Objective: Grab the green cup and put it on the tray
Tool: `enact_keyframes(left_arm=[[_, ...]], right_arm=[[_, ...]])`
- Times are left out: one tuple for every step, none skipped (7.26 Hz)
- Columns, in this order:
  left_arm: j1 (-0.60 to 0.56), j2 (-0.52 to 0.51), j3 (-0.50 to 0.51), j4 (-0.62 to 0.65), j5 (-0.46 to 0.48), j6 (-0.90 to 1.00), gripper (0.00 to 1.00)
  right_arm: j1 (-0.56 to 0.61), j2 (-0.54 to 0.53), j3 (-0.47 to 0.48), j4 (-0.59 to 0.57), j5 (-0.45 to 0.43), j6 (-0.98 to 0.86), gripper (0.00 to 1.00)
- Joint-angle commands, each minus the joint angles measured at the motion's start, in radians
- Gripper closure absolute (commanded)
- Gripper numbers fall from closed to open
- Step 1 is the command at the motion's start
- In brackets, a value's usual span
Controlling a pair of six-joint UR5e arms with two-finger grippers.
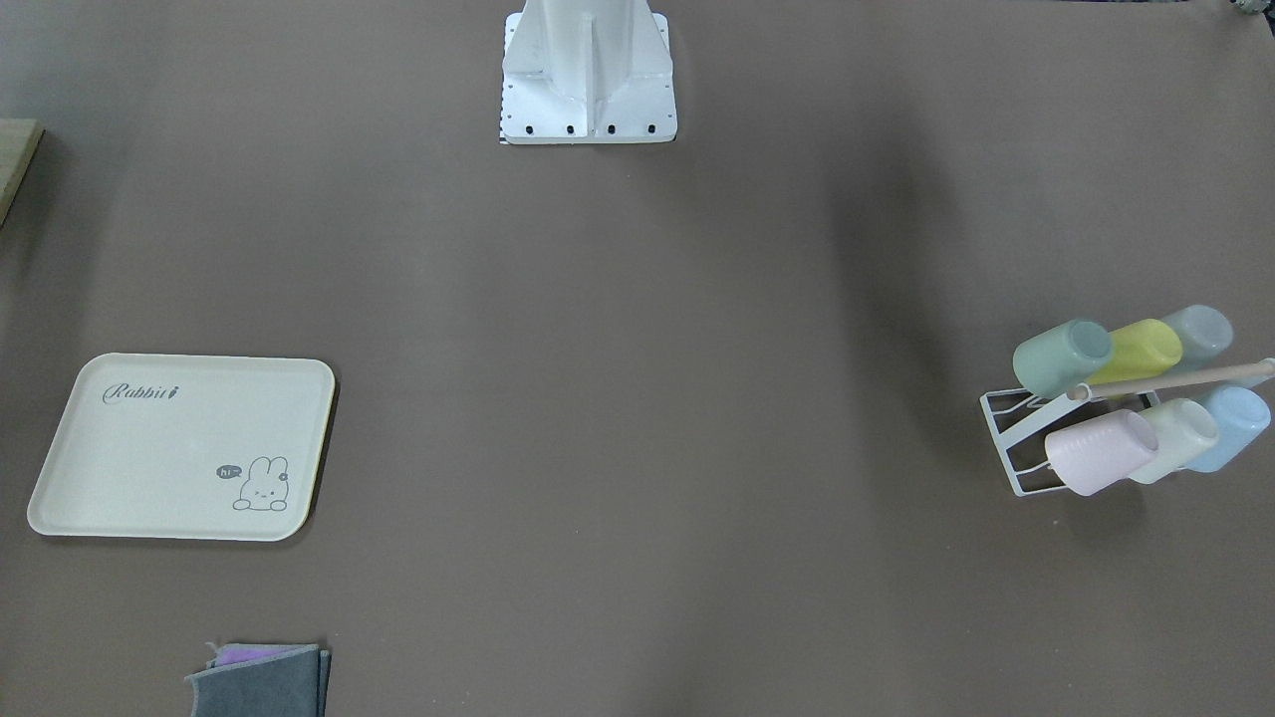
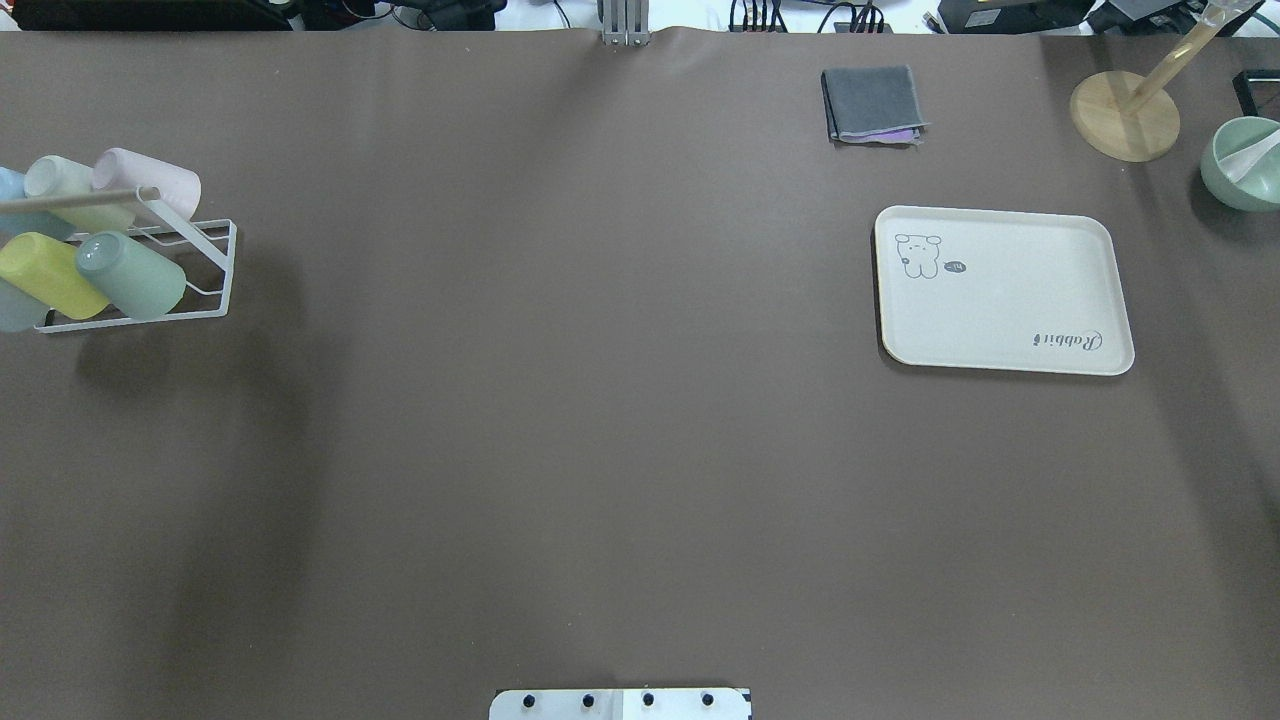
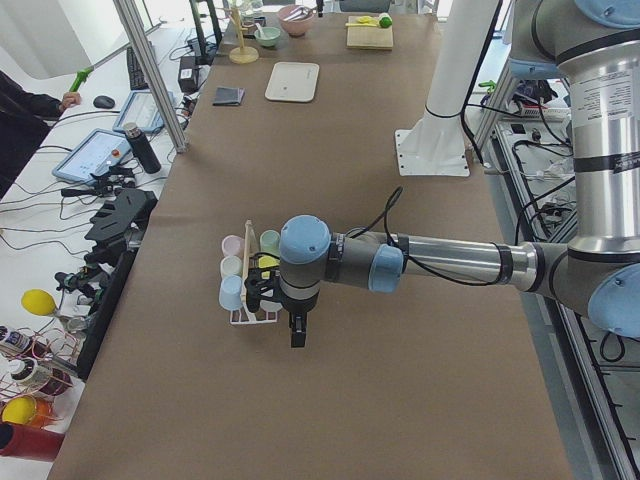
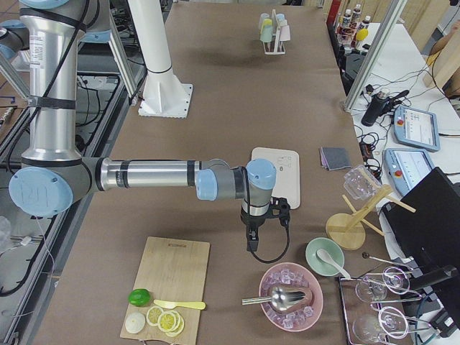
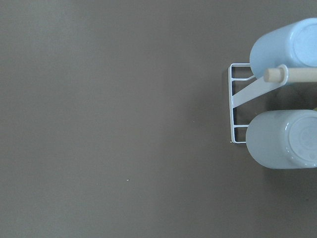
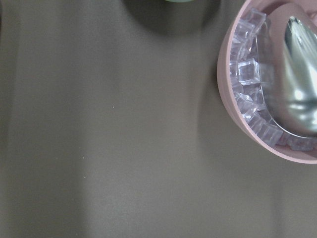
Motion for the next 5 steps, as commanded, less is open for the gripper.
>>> enact_keyframes(left_arm=[[0.0, 0.003, 0.006, -0.008, 0.0, 0.001, 0.02], [0.0, 0.001, 0.001, -0.008, 0.0, 0.001, 0.01], [0.0, 0.003, 0.001, -0.01, 0.0, 0.001, 0.02], [0.002, 0.001, 0.006, -0.011, 0.001, 0.002, 0.02], [0.002, 0.001, 0.004, -0.01, 0.001, 0.002, 0.02]], right_arm=[[-0.003, 0.034, -0.023, 0.001, 0.004, 0.001, 0.0], [-0.003, 0.033, -0.016, 0.001, 0.002, -0.006, 0.0], [-0.005, 0.027, -0.028, -0.002, 0.002, -0.006, 0.0], [-0.008, 0.025, -0.077, 0.001, 0.007, -0.003, 0.0], [-0.006, 0.016, -0.029, -0.001, 0.014, -0.006, 0.0]])
